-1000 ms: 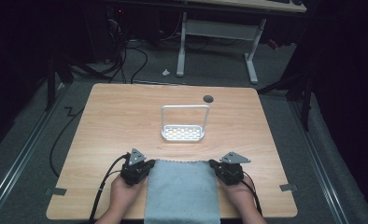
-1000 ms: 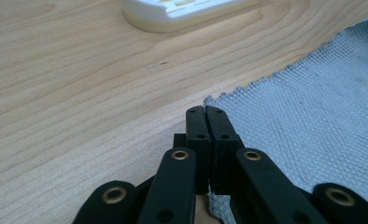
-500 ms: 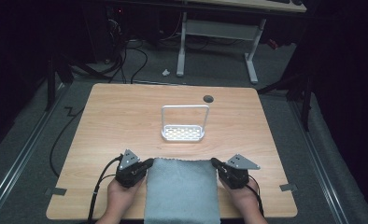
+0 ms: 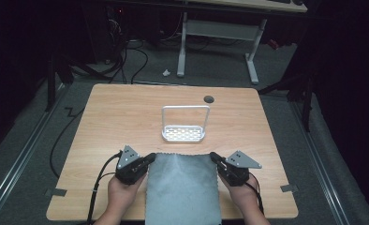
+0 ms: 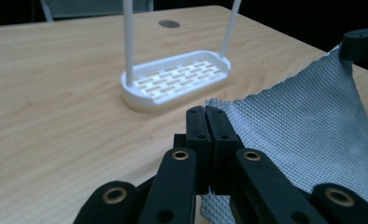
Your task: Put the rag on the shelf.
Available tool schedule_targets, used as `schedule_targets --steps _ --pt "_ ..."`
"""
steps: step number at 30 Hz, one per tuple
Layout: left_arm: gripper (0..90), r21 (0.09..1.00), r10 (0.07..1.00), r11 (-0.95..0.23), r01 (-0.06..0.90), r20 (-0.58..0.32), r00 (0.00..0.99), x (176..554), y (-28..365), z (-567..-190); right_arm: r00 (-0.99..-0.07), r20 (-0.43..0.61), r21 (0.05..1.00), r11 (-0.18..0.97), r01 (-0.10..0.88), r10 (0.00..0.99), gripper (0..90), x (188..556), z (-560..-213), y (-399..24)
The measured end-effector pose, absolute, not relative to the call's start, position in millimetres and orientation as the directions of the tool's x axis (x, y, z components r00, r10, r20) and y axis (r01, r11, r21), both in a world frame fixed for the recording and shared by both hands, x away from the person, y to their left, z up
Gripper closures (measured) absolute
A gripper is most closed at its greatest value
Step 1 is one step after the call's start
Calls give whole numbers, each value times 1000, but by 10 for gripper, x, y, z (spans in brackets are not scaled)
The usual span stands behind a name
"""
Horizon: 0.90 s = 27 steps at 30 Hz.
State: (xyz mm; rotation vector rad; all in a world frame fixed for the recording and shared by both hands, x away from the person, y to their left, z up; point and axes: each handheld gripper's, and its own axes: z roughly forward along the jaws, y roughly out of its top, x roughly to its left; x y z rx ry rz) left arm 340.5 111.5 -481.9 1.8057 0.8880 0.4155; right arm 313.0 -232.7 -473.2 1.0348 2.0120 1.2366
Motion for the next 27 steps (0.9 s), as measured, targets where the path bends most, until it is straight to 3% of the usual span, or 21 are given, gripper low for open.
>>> schedule_targets --steps 10,27 --pt "890 926 747 -150 345 -123 654 3534 1143 -4622 -510 -68 929 241 282 858 892 3245 -4563 -2421" --pt "892 971 746 -110 211 -60 664 3525 1138 -4068 -475 -107 971 194 137 873 893 3215 -4004 -2484"
